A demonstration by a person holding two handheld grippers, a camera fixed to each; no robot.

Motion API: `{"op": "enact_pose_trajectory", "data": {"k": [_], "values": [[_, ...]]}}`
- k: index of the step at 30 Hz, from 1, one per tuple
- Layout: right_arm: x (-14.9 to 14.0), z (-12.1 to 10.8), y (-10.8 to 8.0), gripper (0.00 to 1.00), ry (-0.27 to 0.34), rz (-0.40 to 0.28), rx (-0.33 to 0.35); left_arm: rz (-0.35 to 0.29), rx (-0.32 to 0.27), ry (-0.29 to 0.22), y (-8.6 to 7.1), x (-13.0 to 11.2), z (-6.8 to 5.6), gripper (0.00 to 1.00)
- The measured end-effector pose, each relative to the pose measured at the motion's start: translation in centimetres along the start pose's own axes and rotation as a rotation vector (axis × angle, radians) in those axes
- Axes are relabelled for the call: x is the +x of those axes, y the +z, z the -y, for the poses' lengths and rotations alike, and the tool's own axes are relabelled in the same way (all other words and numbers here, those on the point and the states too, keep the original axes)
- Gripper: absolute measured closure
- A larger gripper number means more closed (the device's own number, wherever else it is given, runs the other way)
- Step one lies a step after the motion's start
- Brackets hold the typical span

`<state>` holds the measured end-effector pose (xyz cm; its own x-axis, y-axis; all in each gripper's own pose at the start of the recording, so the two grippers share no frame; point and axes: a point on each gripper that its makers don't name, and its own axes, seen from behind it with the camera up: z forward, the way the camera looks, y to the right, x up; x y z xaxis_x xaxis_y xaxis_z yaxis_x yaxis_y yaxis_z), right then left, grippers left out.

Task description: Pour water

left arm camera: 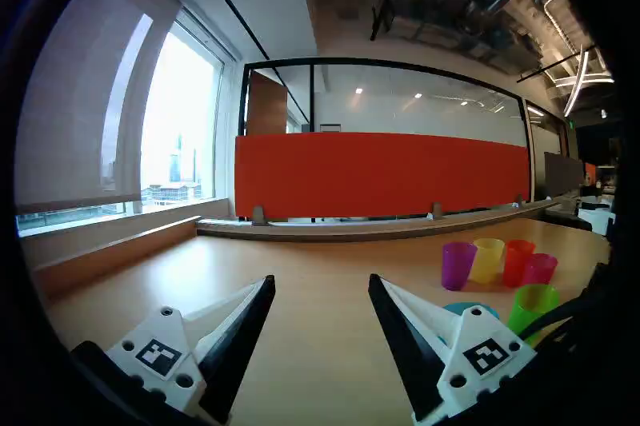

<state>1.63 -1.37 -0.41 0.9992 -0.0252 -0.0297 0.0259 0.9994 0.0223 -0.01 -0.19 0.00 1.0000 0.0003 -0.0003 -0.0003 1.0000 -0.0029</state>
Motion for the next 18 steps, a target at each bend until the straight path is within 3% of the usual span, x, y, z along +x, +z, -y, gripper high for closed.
{"op": "enact_pose_trajectory", "data": {"k": [18], "values": [[-1.4,-0.7,0.2,0.01,0.024,0.027,-0.009,0.0,0.0,0.0,0.0,0.0,0.0,0.14]]}}
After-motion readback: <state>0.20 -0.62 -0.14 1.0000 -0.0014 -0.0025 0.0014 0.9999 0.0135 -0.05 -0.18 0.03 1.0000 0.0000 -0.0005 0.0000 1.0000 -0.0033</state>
